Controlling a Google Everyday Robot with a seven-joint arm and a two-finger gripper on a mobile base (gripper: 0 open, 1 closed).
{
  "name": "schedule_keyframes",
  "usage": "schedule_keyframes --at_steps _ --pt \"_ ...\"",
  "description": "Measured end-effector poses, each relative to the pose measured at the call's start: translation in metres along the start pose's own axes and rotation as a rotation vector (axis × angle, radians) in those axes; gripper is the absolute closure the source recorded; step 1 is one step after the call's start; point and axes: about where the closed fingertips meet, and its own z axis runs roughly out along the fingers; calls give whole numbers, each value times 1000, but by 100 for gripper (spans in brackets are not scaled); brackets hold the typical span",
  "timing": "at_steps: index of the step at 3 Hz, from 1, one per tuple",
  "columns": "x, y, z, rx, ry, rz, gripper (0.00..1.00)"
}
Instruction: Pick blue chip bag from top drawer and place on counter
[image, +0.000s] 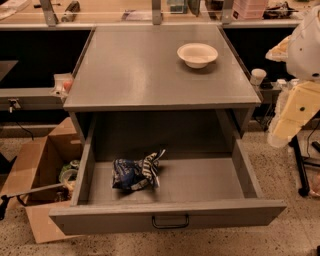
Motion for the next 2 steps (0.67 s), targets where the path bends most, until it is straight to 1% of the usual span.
schedule_keyframes --at_steps 1,2 --pt "0 0 0 0 0 0 0" --pt "-23 13 30 -72 -26 -13 0"
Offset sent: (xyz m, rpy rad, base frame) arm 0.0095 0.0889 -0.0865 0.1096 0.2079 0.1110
